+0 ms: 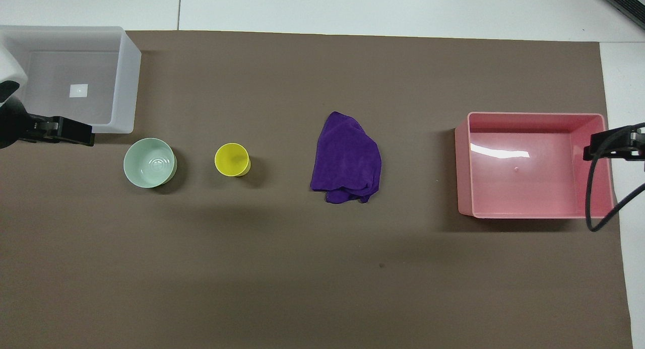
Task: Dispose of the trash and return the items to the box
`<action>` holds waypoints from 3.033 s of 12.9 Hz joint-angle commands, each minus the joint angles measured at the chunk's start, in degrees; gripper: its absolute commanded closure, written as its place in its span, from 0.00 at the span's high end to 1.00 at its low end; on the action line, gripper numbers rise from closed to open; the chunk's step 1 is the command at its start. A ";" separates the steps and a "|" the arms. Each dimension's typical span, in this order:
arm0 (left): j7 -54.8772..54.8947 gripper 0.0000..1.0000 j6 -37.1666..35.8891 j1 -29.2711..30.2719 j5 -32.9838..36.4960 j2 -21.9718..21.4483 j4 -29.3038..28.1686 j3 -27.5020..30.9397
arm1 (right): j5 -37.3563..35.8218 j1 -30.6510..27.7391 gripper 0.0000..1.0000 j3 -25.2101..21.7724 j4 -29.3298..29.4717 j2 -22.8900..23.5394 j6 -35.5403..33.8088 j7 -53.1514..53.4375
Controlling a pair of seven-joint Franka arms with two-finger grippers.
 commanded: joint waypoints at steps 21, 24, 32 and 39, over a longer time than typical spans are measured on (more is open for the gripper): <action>0.32 1.00 23.04 1.67 1.06 -1.15 -20.39 0.28 | 0.85 0.16 1.00 -0.35 -1.47 -1.31 0.15 -0.40; 0.15 1.00 33.16 2.37 1.06 0.33 -26.65 0.28 | 0.85 0.16 1.00 -0.35 -1.47 -1.31 0.24 -0.57; 0.23 1.00 45.75 3.43 0.97 7.27 -31.76 0.20 | 0.94 1.12 1.00 -0.09 -2.88 -2.01 0.95 -1.28; 0.50 0.00 46.81 3.08 0.97 8.43 -33.60 0.11 | 2.35 5.68 1.00 0.00 -14.20 -4.30 13.92 0.73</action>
